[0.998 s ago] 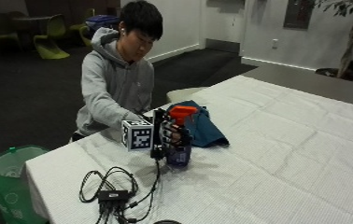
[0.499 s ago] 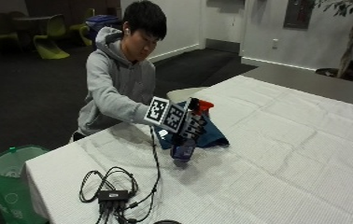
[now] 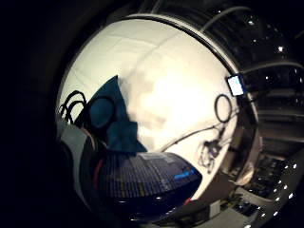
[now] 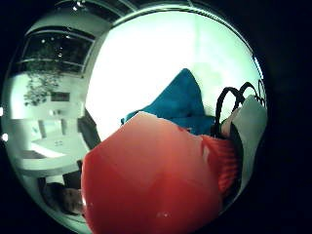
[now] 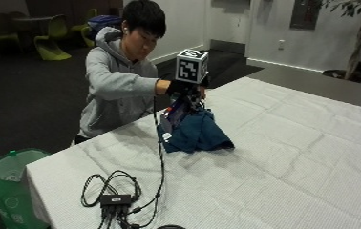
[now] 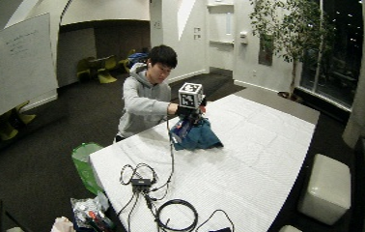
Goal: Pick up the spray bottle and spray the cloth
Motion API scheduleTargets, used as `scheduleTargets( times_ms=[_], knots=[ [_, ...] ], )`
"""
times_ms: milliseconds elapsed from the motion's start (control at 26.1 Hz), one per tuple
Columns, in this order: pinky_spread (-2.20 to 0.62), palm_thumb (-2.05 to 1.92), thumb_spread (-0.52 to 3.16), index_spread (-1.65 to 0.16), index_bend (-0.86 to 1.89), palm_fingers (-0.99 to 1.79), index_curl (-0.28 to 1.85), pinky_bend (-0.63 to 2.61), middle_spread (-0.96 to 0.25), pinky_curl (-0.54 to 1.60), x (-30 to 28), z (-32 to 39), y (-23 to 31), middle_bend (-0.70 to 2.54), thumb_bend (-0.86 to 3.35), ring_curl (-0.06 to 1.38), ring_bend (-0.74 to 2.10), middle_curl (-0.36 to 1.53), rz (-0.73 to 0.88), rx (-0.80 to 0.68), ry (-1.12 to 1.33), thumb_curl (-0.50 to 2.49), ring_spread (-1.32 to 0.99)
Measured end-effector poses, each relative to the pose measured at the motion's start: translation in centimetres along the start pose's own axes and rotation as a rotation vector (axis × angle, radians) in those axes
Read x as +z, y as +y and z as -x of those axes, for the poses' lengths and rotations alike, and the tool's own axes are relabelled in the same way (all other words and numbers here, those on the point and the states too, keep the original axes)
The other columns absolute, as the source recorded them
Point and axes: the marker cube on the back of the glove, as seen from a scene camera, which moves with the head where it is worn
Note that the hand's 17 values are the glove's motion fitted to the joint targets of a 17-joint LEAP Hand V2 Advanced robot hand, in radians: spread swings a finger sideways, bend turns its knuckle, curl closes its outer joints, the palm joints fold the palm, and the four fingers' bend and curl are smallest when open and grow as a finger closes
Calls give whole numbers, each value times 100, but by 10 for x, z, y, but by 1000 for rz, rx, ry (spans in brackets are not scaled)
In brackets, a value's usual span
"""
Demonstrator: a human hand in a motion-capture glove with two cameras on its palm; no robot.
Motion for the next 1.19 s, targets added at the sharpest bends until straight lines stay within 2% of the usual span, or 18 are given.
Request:
scheduleTargets(
  times_ms=[154,422,576,883,1075,1190],
  knots=[
    [-25,97,20,-16,49,141,48,37,-12,37,2,14,6,55,-3,40,49,48,74,3,161,62,-19],
    [-26,97,14,-16,49,140,49,38,-12,38,48,29,5,56,-4,41,50,48,151,32,285,64,-19],
    [-26,97,13,-16,49,140,50,38,-12,38,44,27,13,56,-4,41,50,48,162,-65,327,65,-19],
    [-27,96,11,-15,49,140,51,39,-12,38,9,30,24,57,-4,42,50,48,107,-2,310,67,-19],
    [-27,96,10,-15,49,140,51,38,-12,38,27,23,22,57,-4,42,50,48,124,47,291,68,-19],
    [-27,96,10,-15,49,140,51,38,-12,38,45,21,24,57,-4,42,50,48,160,-2,289,69,-19]
  ],
)
